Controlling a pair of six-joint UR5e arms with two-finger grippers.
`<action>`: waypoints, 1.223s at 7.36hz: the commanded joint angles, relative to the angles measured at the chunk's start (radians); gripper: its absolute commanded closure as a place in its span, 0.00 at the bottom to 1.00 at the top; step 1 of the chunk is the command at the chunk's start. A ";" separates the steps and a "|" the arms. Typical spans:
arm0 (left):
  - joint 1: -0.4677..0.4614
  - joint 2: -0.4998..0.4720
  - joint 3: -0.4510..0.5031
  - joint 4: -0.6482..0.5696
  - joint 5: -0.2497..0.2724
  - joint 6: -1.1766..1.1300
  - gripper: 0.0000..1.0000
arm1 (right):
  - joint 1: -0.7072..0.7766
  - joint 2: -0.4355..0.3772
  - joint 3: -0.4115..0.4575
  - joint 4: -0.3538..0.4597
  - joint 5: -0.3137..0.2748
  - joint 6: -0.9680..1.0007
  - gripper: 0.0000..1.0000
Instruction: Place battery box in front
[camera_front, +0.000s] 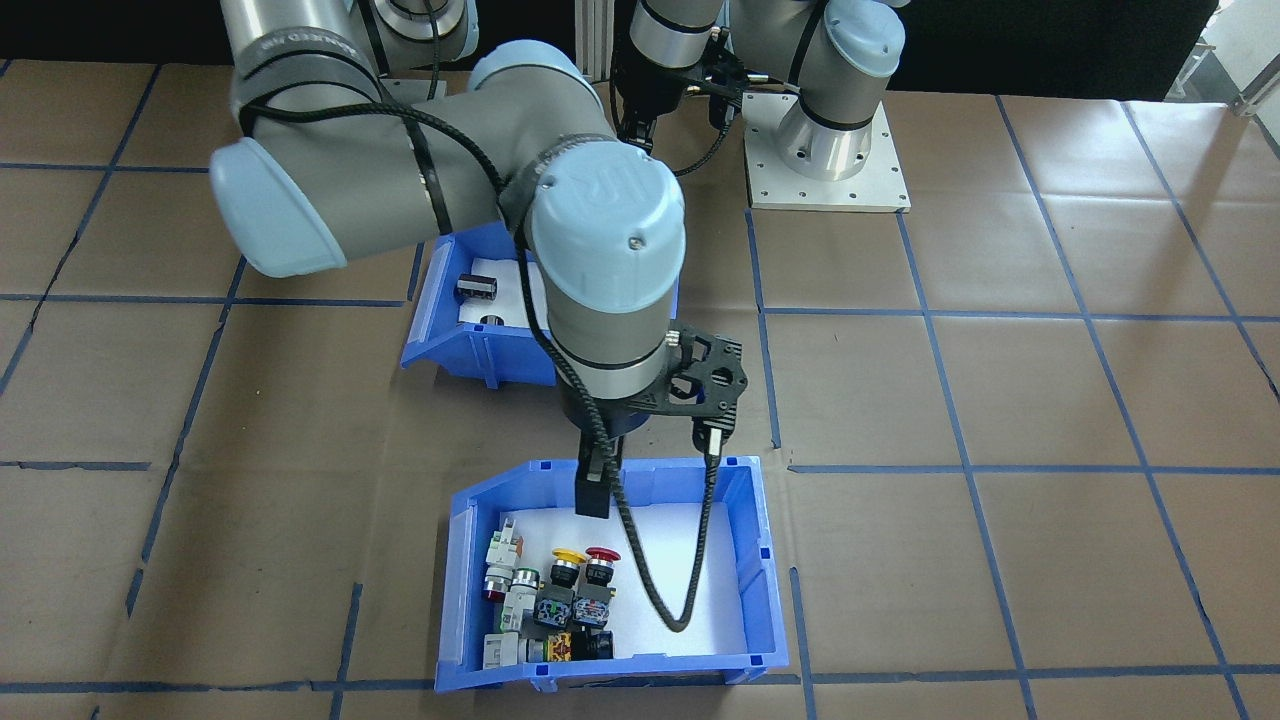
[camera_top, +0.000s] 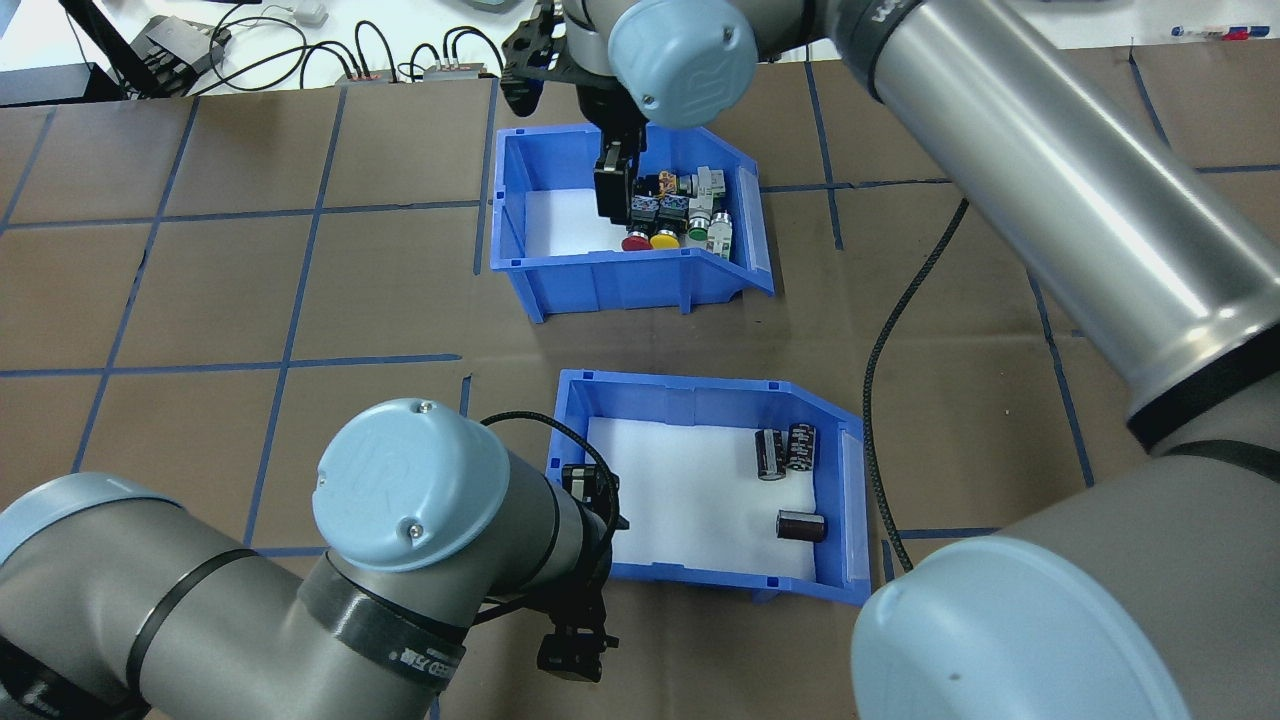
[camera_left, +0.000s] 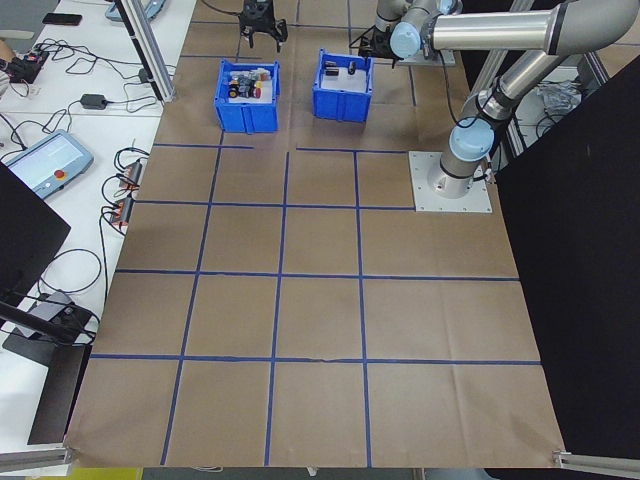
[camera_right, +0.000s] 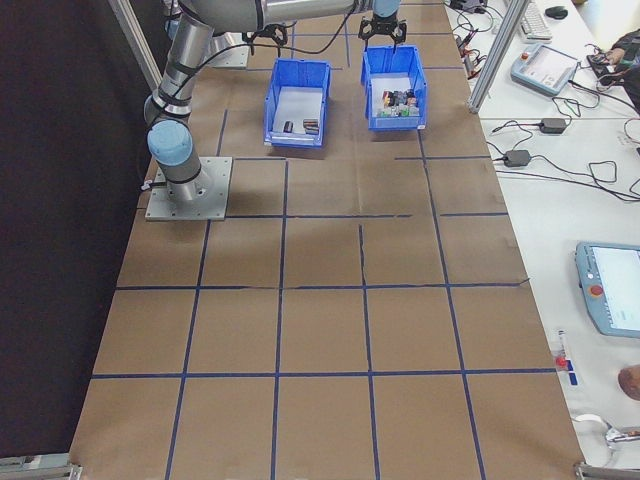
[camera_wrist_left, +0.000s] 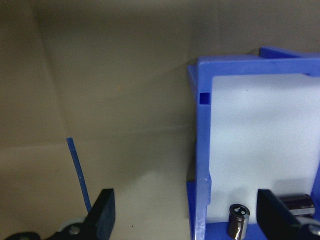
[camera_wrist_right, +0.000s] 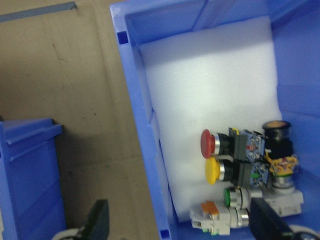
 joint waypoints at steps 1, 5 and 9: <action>-0.042 -0.079 -0.011 0.101 0.001 -0.061 0.00 | 0.049 0.025 0.028 -0.004 -0.009 -0.065 0.00; -0.071 -0.160 -0.024 0.172 -0.002 -0.063 0.01 | 0.048 0.087 0.145 -0.296 -0.042 -0.058 0.00; -0.075 -0.214 -0.025 0.177 0.004 -0.066 0.01 | 0.049 0.089 0.148 -0.280 -0.089 -0.053 0.51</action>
